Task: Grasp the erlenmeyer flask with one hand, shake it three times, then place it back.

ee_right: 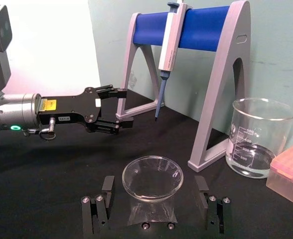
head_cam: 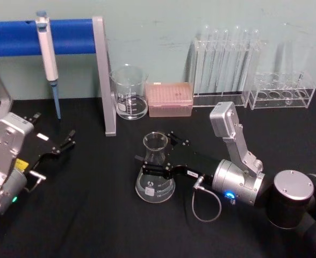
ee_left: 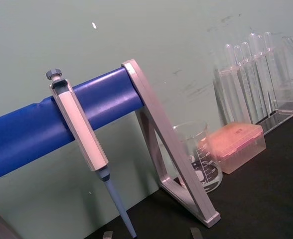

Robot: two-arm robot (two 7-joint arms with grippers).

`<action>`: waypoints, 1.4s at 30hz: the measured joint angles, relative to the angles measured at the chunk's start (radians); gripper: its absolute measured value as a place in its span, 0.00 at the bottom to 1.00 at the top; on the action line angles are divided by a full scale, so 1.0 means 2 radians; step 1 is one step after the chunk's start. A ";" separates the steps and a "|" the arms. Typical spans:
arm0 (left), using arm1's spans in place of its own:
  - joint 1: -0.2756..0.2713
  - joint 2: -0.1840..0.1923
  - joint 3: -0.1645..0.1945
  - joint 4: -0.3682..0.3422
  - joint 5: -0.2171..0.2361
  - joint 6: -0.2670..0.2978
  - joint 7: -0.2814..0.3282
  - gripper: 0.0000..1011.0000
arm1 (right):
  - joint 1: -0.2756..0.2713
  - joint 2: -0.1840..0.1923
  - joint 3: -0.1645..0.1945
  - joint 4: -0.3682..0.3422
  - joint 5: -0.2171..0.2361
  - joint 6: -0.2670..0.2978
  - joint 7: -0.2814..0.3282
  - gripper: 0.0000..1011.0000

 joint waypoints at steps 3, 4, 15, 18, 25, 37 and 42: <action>0.000 0.000 0.000 0.000 0.000 0.000 0.000 0.99 | 0.000 0.000 0.000 0.000 0.000 0.000 0.000 0.99; 0.000 0.000 0.000 0.000 0.000 0.000 0.000 0.99 | 0.000 0.000 0.000 0.000 0.000 0.000 0.000 0.99; 0.000 0.000 0.000 0.000 0.000 0.000 0.000 0.99 | -0.001 0.004 -0.001 -0.003 0.007 0.006 0.007 0.99; 0.000 0.000 0.000 0.000 0.000 0.000 0.000 0.99 | -0.003 0.007 -0.001 -0.007 0.010 0.009 0.009 0.99; 0.000 0.000 0.000 0.000 0.000 0.000 0.000 0.99 | -0.021 0.027 0.001 -0.037 0.015 0.027 0.002 0.99; 0.000 0.000 0.000 0.000 0.000 0.000 0.000 0.99 | -0.079 0.079 0.035 -0.124 0.028 0.053 -0.036 0.99; 0.000 0.000 0.000 0.000 0.000 0.000 0.000 0.99 | -0.105 0.100 0.057 -0.162 0.030 0.062 -0.061 0.99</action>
